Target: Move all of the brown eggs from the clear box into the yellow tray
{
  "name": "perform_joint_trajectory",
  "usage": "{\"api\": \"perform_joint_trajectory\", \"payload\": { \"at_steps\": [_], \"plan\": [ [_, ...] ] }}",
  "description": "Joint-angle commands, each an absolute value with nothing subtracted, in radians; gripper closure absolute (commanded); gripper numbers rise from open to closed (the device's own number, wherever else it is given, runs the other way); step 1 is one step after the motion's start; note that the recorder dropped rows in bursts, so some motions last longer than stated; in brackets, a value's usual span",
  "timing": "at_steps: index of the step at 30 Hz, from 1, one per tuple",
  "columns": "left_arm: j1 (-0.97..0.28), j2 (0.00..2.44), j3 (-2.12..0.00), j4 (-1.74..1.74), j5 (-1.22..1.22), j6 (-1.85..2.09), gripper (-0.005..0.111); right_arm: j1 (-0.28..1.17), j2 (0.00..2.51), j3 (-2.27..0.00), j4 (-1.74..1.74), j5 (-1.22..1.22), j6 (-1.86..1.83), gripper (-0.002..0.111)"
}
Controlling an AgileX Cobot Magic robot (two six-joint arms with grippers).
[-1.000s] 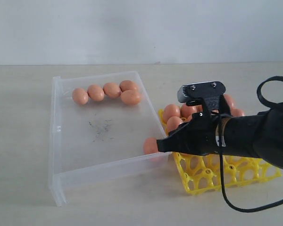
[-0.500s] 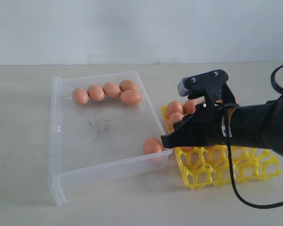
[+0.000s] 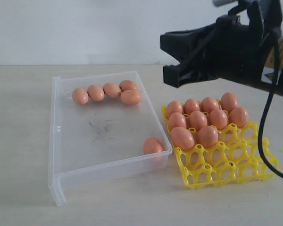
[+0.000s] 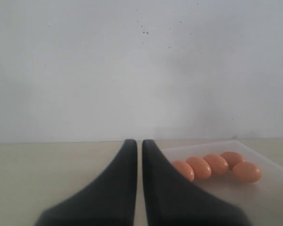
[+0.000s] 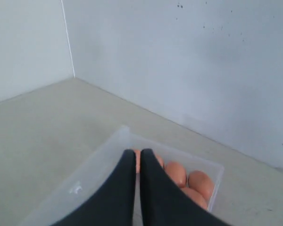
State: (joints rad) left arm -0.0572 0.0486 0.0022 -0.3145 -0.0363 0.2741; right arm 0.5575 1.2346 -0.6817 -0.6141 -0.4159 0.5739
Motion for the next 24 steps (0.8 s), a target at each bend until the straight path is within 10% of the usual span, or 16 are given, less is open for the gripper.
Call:
{"api": "perform_joint_trajectory", "payload": {
  "at_steps": [1, 24],
  "plan": [
    [-0.060, 0.053, 0.000, -0.319, -0.052, 0.279, 0.103, 0.570, 1.253, -0.774, -0.991, -0.084, 0.952, 0.107],
    [-0.060, 0.053, 0.000, -0.319, -0.052, 0.279, 0.103, 0.589, 1.759, -0.860, -1.078, -0.080, 1.145, 0.107]
  ]
}}
